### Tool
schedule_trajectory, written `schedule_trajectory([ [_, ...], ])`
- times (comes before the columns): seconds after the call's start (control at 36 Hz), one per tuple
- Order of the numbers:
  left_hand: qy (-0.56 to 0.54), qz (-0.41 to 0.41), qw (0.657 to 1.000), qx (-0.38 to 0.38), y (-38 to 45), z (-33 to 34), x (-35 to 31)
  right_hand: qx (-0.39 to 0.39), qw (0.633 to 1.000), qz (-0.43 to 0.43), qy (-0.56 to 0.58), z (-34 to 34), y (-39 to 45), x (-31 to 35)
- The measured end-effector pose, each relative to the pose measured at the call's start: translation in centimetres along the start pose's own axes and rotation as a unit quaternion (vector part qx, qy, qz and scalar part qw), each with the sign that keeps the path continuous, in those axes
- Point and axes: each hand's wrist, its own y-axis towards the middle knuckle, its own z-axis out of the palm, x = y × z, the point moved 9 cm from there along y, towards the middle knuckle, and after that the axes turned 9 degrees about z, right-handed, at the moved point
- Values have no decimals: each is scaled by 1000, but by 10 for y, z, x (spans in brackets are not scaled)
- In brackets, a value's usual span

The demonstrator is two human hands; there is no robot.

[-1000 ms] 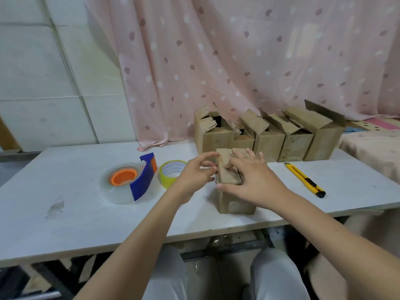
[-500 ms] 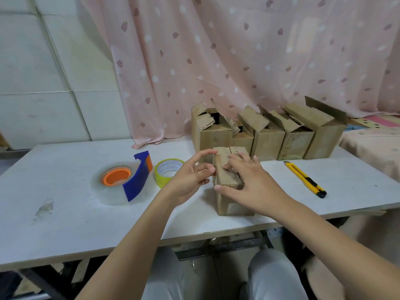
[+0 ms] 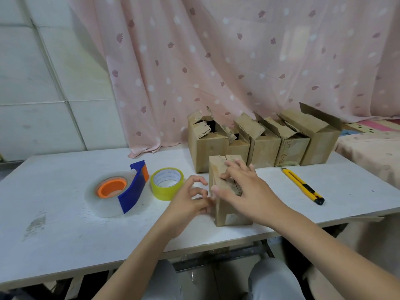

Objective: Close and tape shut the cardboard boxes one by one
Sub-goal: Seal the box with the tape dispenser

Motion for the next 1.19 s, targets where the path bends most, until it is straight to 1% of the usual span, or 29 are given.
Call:
schedule_trajectory([
  [0.11,106,-5,992,-67,-4,-15,-9,8,998,39,55,-3,4,-6],
  [0.17,120,-10,987,-110,-2,-18,-20,4,993,73,98,-7,5,-13],
  [0.22,118,-30,982,-142,-1,-15,-31,-25,983,115,138,-17,5,-21],
  [0.25,126,-45,980,-145,0,-12,-36,-48,979,137,146,-22,5,-25],
  [0.31,175,-77,974,-118,5,-3,-42,-75,968,185,150,-27,5,-35],
  [0.33,204,-92,970,-98,7,1,-44,-72,961,214,157,-25,5,-41],
  [0.42,286,-115,950,-54,11,13,-49,-27,934,292,206,-12,5,-56],
  [0.47,339,-113,934,-26,13,22,-53,-4,923,313,226,-7,7,-61],
  [0.58,415,-118,902,11,16,31,-56,2,913,331,238,-7,11,-68],
  [0.67,399,-128,906,48,15,35,-50,19,905,341,253,-5,9,-71],
  [0.75,435,-129,888,72,12,37,-46,42,903,346,250,-3,8,-73],
  [0.78,447,-122,883,68,12,37,-46,47,908,342,238,-3,9,-70],
  [0.83,449,-108,886,45,10,37,-46,51,919,330,210,-4,10,-66],
  [0.92,394,-89,915,-7,2,31,-47,58,923,330,188,-4,10,-63],
  [0.94,363,-97,927,-17,-1,30,-46,66,920,335,192,-4,10,-64],
  [1.0,318,-125,940,-8,-4,29,-42,89,900,362,224,0,5,-70],
  [1.08,287,-180,941,10,-3,27,-40,154,855,406,283,9,-5,-70],
  [1.14,264,-215,940,9,0,25,-39,186,846,413,282,10,-8,-65],
  [1.19,249,-238,939,21,1,24,-41,207,845,413,268,9,-7,-61],
])
